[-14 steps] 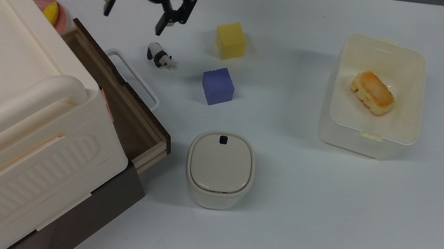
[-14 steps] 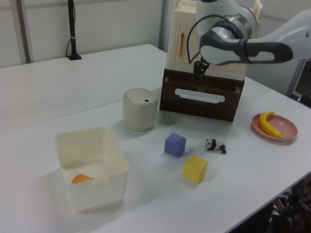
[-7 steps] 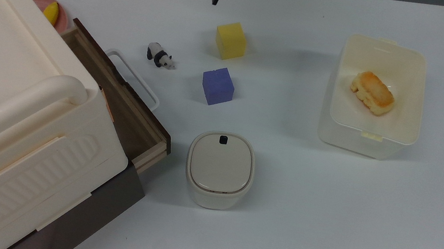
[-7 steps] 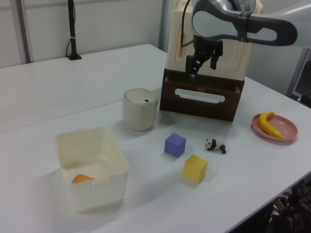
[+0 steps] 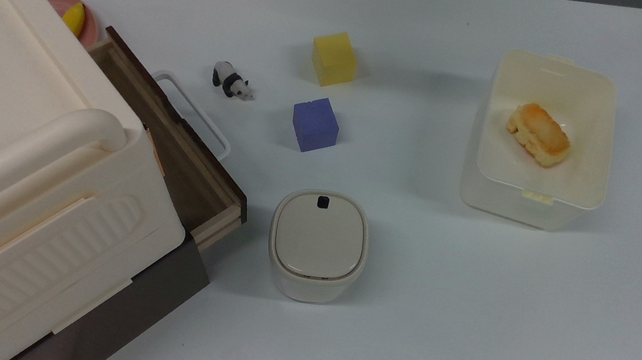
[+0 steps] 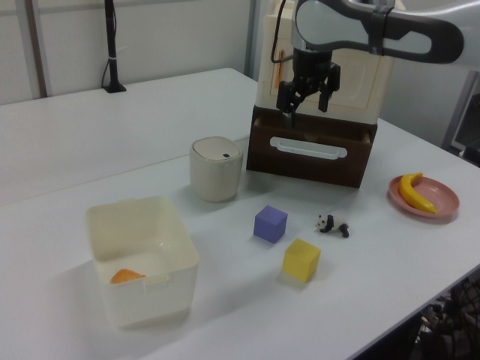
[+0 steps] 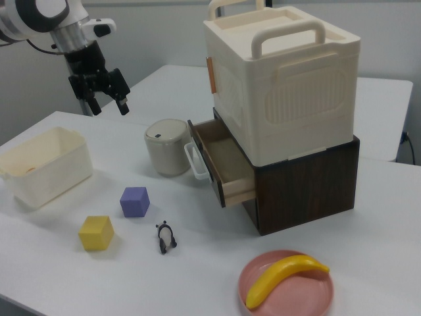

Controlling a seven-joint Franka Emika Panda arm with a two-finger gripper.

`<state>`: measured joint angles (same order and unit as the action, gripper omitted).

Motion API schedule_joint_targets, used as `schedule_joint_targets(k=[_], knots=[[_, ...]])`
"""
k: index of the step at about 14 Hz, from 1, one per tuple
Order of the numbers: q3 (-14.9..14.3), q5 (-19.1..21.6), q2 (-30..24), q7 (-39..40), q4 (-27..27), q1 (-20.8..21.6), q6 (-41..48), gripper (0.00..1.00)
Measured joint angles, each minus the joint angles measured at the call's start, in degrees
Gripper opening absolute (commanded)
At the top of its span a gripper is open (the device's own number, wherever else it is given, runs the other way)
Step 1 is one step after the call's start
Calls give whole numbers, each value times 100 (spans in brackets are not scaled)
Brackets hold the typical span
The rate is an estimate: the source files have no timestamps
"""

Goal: Slide the drawer open

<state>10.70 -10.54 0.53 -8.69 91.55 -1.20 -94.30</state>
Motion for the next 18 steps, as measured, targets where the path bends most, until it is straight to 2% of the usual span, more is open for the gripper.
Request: schedule_joint_targets(k=[3, 10, 18], knots=[[-3, 280, -3, 0, -3, -2, 1, 100], [-54, 291, -3, -293, -12, -25, -14, 100], [-82, 291, -12, -536, -21, -103, -444, 100]])
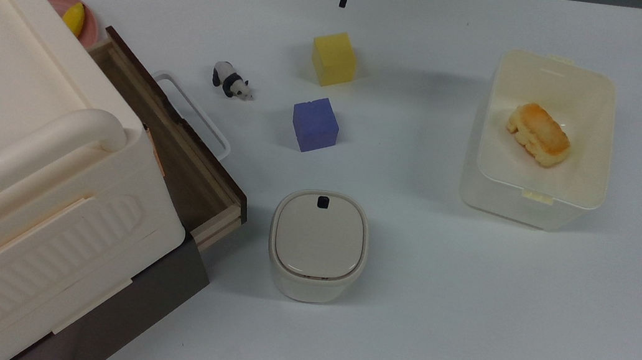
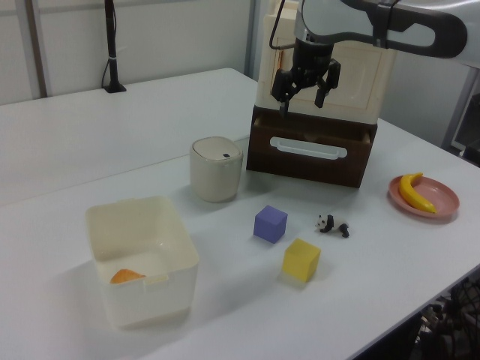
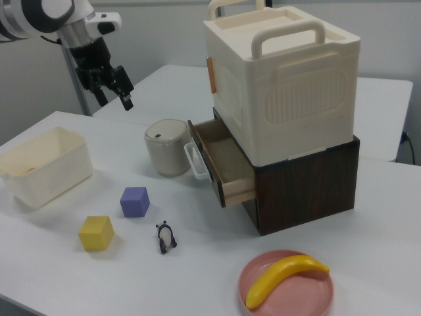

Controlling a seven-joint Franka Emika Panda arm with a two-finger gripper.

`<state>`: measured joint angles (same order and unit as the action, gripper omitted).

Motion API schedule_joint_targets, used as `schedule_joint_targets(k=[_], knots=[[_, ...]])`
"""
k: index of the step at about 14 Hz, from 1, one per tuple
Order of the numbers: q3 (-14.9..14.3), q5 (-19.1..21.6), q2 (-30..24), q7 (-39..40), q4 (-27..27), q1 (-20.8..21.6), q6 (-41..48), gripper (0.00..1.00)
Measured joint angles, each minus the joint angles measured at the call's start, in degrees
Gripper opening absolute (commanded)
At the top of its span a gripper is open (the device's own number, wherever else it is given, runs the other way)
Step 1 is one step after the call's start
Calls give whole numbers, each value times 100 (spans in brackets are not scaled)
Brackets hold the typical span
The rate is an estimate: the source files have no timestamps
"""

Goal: Slide the drawer open

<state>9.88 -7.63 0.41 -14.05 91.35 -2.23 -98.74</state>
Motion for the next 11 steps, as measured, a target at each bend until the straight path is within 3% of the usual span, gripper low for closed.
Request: schedule_joint_targets(k=[11], knots=[[0, 0, -81, 412, 2, 1, 24, 100]])
